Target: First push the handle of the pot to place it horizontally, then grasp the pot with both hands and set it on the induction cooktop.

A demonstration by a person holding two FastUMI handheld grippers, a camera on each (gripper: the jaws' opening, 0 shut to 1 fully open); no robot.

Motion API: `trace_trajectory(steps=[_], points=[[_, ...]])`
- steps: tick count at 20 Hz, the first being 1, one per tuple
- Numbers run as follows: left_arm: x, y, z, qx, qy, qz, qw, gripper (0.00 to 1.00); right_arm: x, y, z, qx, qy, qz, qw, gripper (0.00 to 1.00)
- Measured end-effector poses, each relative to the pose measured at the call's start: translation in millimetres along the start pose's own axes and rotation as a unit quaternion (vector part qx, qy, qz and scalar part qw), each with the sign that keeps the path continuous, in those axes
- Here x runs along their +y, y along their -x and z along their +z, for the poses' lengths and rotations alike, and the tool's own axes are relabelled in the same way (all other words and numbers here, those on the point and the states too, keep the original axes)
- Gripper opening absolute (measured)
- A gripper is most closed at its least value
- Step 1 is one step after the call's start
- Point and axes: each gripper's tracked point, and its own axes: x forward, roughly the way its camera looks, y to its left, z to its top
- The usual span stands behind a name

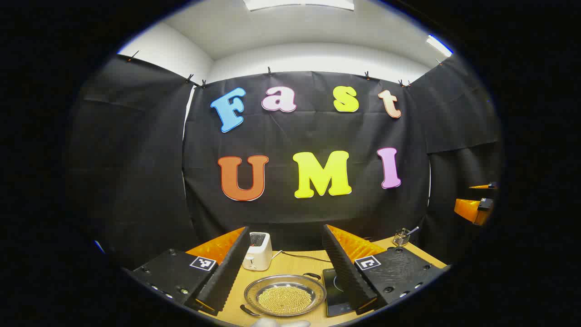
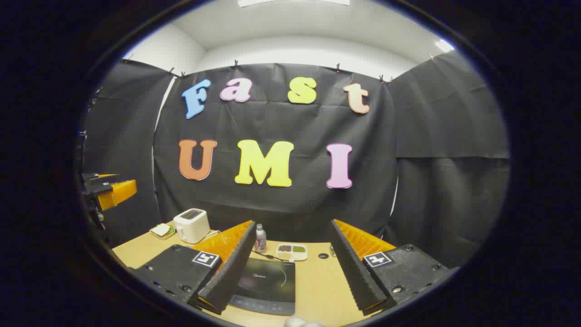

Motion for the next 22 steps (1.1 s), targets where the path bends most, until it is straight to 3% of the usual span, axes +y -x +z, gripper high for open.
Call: trace_trajectory(steps=[10,11,12,13,14,15,16,18,19,20,21,22], points=[[4,-6,-4,-0.001,-0.008,0.005,1.000,0.95,2,-1,0,0.000,0.019,0.000,1.000,1.00],[5,-6,-4,-0.001,-0.005,0.006,1.000,0.87,0,-2,-1,0.001,0.018,-0.001,1.000,1.00],[4,-6,-5,0.001,-0.003,0.005,1.000,0.87,-1,-2,0,0.001,0.017,-0.001,1.000,0.99],[5,-6,-4,0.000,-0.002,0.004,1.000,0.95,0,-2,0,0.001,0.015,-0.001,1.000,1.00],[5,-5,-4,0.000,-0.001,0.002,1.000,0.94,-1,-2,0,0.001,0.014,-0.002,1.000,1.00],[4,-4,-4,0.000,0.000,-0.002,1.000,0.90,-1,-2,-2,0.003,0.014,-0.002,1.000,1.00],[0,-4,-4,0.000,0.003,-0.011,1.000,0.77,-1,-1,-2,0.003,0.013,-0.001,1.000,1.00],[-12,-3,-5,0.003,0.010,-0.041,0.999,0.63,3,0,-2,0.007,0.007,0.007,1.000,1.00],[-14,-2,-5,0.004,0.010,-0.046,0.999,0.50,3,0,-4,0.009,0.005,0.008,1.000,1.00],[-12,-2,-7,0.006,0.009,-0.047,0.999,0.43,2,1,-3,0.009,0.005,0.008,1.000,1.00],[-12,-3,-10,0.010,0.010,-0.048,0.999,0.27,2,1,-3,0.009,0.005,0.008,1.000,1.00],[-13,-4,-14,0.016,0.014,-0.051,0.998,0.20,2,2,-3,0.010,0.005,0.008,1.000,0.99]])
